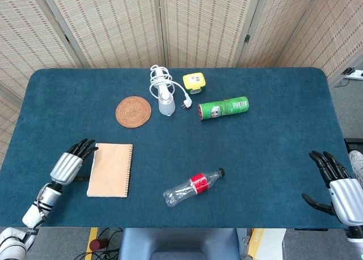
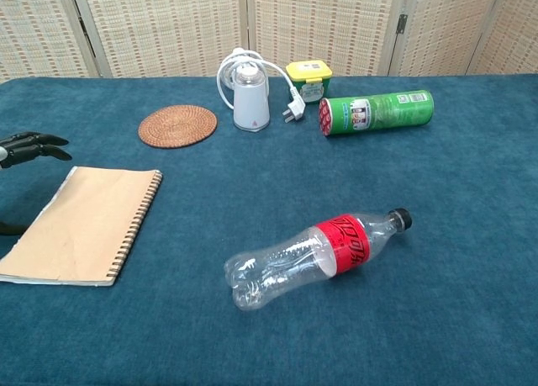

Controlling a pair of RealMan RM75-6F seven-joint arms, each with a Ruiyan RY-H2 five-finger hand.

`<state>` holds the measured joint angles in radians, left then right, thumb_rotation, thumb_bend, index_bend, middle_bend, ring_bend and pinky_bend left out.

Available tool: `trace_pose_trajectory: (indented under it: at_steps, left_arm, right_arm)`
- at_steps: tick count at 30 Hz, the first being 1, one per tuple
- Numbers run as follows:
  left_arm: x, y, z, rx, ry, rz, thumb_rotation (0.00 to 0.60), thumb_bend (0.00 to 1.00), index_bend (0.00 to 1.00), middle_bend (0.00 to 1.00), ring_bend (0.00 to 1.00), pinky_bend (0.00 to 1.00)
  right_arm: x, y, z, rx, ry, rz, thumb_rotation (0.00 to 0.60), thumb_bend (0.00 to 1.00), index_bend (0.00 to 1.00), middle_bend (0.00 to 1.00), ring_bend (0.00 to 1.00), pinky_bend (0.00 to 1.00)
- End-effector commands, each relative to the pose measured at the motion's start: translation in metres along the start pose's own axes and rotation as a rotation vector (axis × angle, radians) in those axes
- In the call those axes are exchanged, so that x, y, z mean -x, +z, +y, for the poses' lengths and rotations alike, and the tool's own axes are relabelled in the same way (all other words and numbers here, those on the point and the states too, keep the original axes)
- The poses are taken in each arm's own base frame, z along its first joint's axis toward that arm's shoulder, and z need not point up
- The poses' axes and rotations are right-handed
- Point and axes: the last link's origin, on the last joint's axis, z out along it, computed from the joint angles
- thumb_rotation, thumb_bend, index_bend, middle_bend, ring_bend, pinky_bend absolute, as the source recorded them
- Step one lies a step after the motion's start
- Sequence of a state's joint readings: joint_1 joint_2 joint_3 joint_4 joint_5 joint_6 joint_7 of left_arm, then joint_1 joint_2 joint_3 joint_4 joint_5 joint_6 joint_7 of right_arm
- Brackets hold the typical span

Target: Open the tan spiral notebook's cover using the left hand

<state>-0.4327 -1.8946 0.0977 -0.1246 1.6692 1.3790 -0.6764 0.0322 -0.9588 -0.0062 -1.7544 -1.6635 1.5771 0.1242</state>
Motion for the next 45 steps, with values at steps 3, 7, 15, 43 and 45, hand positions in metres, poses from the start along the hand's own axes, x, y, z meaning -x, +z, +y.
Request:
trace_pose_trajectory:
  at_steps: [3,7,15,43,45]
  left_arm:
    - [0.001,0.002,0.002,0.016,0.011,-0.010,0.600,0.13,0.20,0.10,0.05,0.22]
    - [0.000,0.006,0.005,0.031,0.000,-0.008,0.600,0.13,0.20,0.11,0.05,0.22]
    - [0.002,0.014,0.019,0.064,-0.075,0.012,0.600,0.14,0.22,0.11,0.05,0.22]
    - [-0.002,0.058,0.067,0.210,-0.157,0.074,0.600,0.36,0.27,0.14,0.05,0.22]
    - [-0.002,0.060,0.070,0.220,-0.158,0.073,0.600,0.40,0.28,0.14,0.05,0.22]
  right_arm:
    - [0.000,-0.001,0.000,0.003,0.000,-0.001,0.600,0.22,0.00,0.12,0.01,0.15]
    - [0.001,0.000,-0.001,0.000,0.002,-0.003,0.600,0.22,0.00,0.12,0.01,0.15]
    - [0.000,0.000,-0.001,0.008,0.004,-0.004,0.600,0.22,0.00,0.12,0.01,0.15]
    - [0.002,-0.001,0.007,0.015,0.022,0.010,0.600,0.21,0.00,0.12,0.01,0.15]
    - [0.002,-0.001,0.008,0.016,0.024,0.013,0.600,0.22,0.00,0.12,0.01,0.15]
